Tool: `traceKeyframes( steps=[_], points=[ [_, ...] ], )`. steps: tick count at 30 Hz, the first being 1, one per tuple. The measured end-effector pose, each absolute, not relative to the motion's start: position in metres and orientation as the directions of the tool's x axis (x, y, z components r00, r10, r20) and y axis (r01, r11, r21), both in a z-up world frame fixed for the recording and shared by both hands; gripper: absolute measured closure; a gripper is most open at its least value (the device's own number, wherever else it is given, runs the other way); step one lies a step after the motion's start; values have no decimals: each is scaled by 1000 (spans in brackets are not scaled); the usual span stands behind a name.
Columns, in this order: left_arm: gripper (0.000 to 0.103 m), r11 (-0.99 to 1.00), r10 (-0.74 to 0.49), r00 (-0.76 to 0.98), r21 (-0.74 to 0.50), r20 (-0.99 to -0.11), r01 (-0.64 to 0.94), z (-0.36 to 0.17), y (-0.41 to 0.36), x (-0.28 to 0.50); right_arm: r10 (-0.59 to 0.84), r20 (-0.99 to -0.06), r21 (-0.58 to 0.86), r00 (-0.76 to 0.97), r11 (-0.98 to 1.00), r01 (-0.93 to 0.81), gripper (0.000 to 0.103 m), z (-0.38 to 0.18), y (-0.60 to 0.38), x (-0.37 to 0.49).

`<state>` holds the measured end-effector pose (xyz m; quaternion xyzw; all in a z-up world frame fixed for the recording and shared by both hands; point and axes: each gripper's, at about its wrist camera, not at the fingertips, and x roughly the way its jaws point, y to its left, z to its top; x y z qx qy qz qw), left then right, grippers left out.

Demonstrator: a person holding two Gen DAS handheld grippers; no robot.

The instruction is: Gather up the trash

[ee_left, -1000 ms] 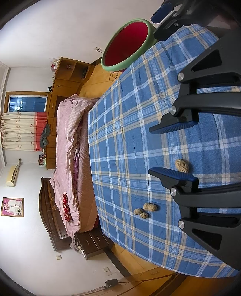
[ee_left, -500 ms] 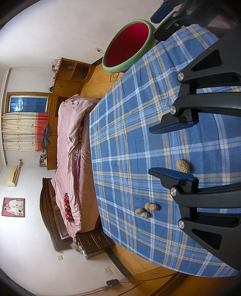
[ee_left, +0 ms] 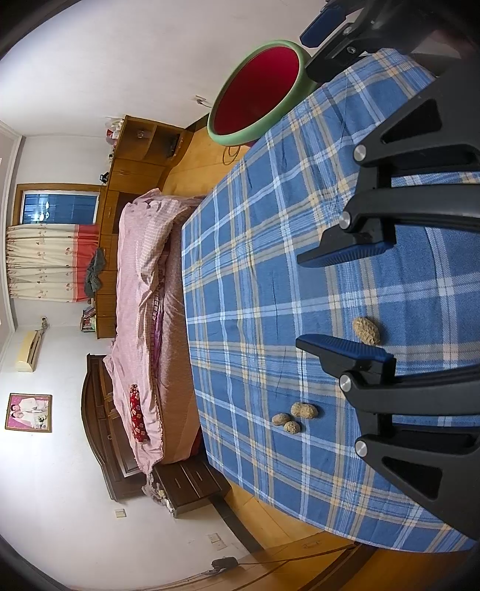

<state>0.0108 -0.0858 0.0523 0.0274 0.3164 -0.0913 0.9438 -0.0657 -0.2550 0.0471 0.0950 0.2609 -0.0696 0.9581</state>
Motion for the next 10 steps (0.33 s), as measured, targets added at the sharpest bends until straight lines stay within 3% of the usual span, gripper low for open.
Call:
traceKeyframes(
  steps=[10],
  points=[
    [66, 982, -151, 786, -1, -599, 188, 51, -85, 9, -85, -512, 145, 855, 972, 183, 22, 48, -254, -66]
  ],
)
